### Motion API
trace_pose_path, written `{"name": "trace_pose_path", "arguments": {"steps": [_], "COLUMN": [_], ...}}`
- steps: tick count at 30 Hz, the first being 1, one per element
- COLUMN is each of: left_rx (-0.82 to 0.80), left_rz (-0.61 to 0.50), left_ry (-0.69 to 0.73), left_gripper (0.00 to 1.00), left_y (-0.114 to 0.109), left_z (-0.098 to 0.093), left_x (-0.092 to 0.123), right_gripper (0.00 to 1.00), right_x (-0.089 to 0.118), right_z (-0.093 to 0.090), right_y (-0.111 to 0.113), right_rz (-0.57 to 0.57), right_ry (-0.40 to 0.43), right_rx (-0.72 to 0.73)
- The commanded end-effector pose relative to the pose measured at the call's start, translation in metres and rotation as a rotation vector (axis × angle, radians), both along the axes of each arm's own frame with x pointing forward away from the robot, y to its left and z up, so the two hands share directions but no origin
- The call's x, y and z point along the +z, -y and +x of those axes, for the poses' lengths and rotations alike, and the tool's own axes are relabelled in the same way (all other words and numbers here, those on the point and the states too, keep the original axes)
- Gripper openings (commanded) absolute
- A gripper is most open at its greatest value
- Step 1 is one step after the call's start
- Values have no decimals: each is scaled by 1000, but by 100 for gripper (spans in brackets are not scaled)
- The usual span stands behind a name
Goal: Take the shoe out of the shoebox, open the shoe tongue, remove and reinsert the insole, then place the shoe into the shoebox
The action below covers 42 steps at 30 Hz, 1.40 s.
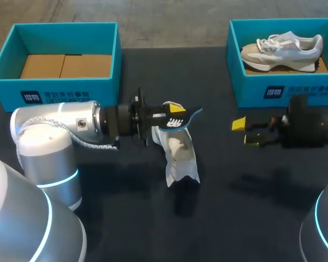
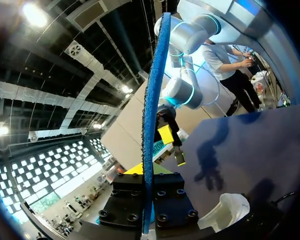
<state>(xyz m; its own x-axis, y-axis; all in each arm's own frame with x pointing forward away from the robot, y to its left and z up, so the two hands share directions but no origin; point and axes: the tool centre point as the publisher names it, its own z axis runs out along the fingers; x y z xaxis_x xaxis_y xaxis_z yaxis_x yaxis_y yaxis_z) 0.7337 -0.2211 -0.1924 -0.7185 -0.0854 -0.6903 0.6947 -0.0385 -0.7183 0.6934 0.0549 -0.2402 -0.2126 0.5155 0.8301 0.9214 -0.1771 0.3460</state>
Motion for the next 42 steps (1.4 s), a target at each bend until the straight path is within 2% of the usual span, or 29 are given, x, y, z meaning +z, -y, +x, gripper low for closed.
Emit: {"name": "trace_pose_path", "arguments": {"steps": [1,9,13,17,23,35,39,42], "left_rx": [3,-8,-15,-17,3,5,7,3], "left_rz": [-33,-63,-63,-44,-38,-31,-28,-27], "left_ry": [-21,-82,-126,-149,-175,-211,-221,-227], "left_gripper": [0,0,0,0,0,0,0,0], "left_y": [-2,-2,-7,-11,-19,-23,-25,-26], "left_z": [-5,-6,-13,-20,-26,-29,-29,-28], "left_x": [-4,-14,-15,-20,-28,-40,-43,-47], "right_gripper": [100,100,100,100,100,100,100,100], "right_x": [-20,-41,-45,-49,-54,-54,-58,-60], "right_z": [5,0,-8,-18,-44,-44,-42,-39], "right_y": [-20,-43,-47,-47,-51,-51,-51,-48], "right_rz": [-10,-46,-57,-72,-122,-122,-184,-227], "right_ry": [7,-21,-35,-52,-84,-84,67,137], "right_rx": [12,75,107,150,174,174,162,159]}}
